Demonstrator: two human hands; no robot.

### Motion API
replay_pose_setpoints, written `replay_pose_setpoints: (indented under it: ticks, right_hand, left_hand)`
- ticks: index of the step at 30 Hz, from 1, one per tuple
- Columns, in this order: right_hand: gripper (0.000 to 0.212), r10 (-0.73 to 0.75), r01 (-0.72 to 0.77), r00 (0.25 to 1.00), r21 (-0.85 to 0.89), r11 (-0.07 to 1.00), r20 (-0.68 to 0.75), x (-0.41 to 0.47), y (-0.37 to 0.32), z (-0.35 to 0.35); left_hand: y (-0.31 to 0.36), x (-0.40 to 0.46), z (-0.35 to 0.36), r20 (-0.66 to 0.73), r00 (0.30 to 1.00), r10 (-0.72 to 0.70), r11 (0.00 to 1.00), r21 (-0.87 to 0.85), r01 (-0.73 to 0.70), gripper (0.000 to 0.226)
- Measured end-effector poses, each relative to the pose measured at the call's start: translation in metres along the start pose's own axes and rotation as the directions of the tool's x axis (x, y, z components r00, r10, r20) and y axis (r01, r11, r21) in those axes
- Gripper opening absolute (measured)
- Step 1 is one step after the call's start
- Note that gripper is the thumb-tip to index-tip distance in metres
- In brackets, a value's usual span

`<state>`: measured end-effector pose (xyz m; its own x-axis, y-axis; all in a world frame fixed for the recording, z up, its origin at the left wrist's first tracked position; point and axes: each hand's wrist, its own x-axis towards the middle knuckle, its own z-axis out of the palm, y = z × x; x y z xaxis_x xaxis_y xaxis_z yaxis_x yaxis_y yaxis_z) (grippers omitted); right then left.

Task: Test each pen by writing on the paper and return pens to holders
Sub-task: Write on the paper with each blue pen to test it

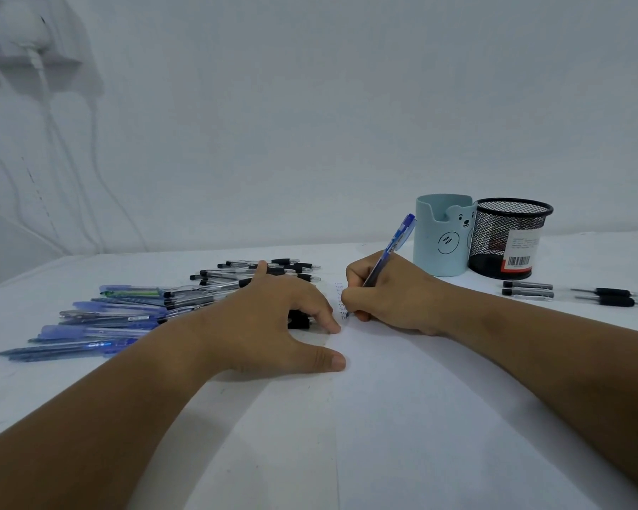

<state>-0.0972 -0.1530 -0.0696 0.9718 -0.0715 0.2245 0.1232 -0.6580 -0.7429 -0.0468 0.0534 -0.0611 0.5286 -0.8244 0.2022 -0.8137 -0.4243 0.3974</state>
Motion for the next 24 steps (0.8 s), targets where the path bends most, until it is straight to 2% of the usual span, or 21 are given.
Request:
replay_pose_setpoints:
  ticks: [24]
  right_hand:
    - [0.031, -0.01, 0.01, 0.999, -0.004, 1.0, -0.045, 0.0025, 0.0019, 0.0021]
  left_hand:
    - [-0.002, 0.0, 0.0021, -0.008, 1.0, 0.012, 1.0, 0.007, -0.012, 0.037]
